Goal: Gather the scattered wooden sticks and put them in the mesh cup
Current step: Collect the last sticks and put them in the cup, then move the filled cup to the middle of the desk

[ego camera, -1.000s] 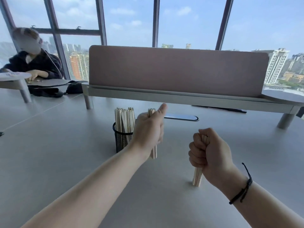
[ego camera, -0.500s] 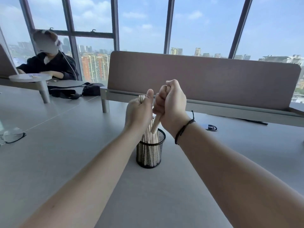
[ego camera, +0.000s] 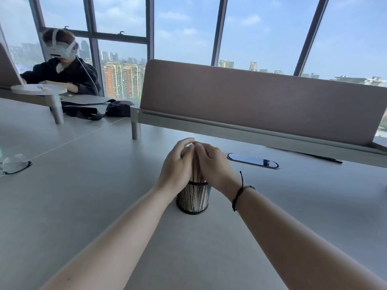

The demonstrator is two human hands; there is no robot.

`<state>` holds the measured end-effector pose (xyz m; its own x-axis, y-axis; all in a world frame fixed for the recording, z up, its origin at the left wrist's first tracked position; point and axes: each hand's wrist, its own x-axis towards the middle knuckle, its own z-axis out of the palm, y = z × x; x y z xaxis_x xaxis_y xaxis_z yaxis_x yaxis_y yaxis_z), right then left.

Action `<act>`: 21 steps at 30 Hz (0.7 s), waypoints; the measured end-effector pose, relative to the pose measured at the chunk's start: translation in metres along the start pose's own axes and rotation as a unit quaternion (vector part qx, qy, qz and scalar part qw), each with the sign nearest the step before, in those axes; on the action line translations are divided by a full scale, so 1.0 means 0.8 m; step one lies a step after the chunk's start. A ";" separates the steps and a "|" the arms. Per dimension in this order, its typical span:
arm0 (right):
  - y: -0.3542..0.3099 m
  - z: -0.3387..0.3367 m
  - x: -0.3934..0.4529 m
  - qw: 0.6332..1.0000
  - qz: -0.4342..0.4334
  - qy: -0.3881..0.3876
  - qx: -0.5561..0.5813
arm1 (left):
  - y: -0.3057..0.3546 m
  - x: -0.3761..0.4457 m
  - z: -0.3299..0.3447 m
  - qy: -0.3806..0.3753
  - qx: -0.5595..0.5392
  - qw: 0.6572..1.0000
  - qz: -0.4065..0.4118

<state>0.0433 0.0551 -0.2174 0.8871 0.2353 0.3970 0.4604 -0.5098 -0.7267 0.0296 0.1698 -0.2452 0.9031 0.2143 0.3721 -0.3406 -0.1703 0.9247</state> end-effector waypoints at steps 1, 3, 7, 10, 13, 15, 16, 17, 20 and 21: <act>0.001 -0.001 -0.005 0.999 -0.034 -0.020 -0.009 | -0.001 -0.001 0.000 -0.003 -0.005 1.000 0.003; 0.005 -0.003 -0.008 0.996 -0.077 -0.040 -0.036 | 0.001 -0.005 0.001 -0.004 -0.024 1.000 0.007; 0.012 -0.007 -0.008 0.994 -0.059 -0.080 -0.038 | 0.008 -0.014 0.007 -0.007 -0.062 0.998 -0.020; 0.017 -0.012 -0.026 0.993 0.003 -0.048 0.108 | 0.005 -0.026 0.012 -0.028 -0.094 0.994 -0.056; 0.036 -0.018 -0.069 0.975 0.058 0.005 0.213 | -0.006 -0.043 0.018 -0.055 -0.097 0.990 -0.084; 0.058 -0.024 -0.107 0.980 0.075 -0.009 0.186 | -0.011 -0.054 0.025 -0.065 -0.076 0.990 -0.100; 0.067 -0.029 -0.125 0.987 0.076 -0.021 0.141 | -0.012 -0.058 0.030 -0.063 -0.061 0.991 -0.097; 0.075 -0.035 -0.139 0.993 0.074 -0.029 0.090 | -0.014 -0.060 0.035 -0.063 -0.046 0.993 -0.086; 0.089 -0.051 -0.159 0.997 0.081 -0.007 0.006 | -0.011 -0.068 0.055 -0.070 -0.006 0.996 -0.060; 0.091 -0.055 -0.162 0.996 0.091 0.004 -0.003 | -0.013 -0.070 0.063 -0.073 0.001 0.996 -0.054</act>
<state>-0.0396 -0.0492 -0.2968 0.9556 0.1314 0.2636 0.2916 -0.5489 -0.7833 -0.0045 0.1106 -0.2797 0.9630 0.0886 0.2545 -0.2391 -0.1550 0.9585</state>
